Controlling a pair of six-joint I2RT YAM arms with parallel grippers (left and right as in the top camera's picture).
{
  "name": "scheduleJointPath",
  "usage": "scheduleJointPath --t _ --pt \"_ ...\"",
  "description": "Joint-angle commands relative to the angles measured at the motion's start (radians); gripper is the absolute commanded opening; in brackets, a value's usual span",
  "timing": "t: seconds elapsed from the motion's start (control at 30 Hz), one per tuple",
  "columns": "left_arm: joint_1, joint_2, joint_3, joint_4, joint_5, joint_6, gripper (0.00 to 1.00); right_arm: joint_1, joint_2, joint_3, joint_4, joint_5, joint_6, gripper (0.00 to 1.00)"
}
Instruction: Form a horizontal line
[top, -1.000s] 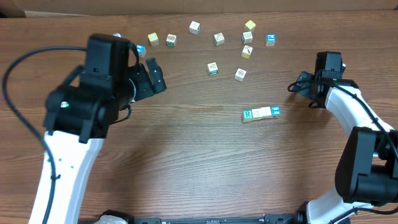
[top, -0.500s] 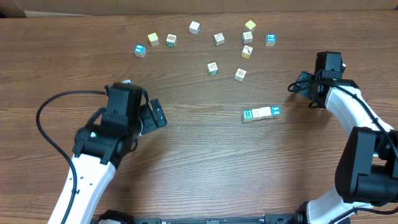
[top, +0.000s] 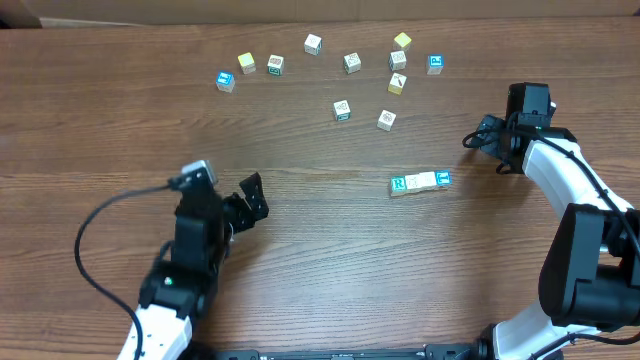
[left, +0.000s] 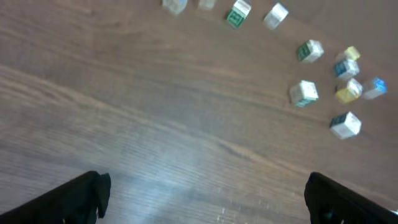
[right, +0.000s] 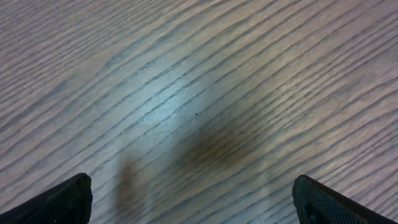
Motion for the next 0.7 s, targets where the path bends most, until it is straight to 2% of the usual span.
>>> scheduleJointPath --t 0.0,0.17,0.3,0.67 --pt "0.005 -0.076 -0.116 0.094 -0.013 -0.010 1.00 -0.001 -0.001 0.013 0.006 0.005 -0.001 1.00" --pt "0.006 -0.209 -0.272 0.271 -0.021 -0.010 1.00 -0.001 -0.001 0.013 0.006 0.005 -0.001 1.00" --pt "0.016 -0.311 -0.352 0.343 -0.021 -0.010 1.00 -0.001 -0.001 0.013 0.006 0.005 -0.001 1.00" --pt "0.081 -0.546 -0.423 0.286 -0.020 -0.010 1.00 -0.001 -0.001 0.013 0.006 0.005 -0.001 1.00"
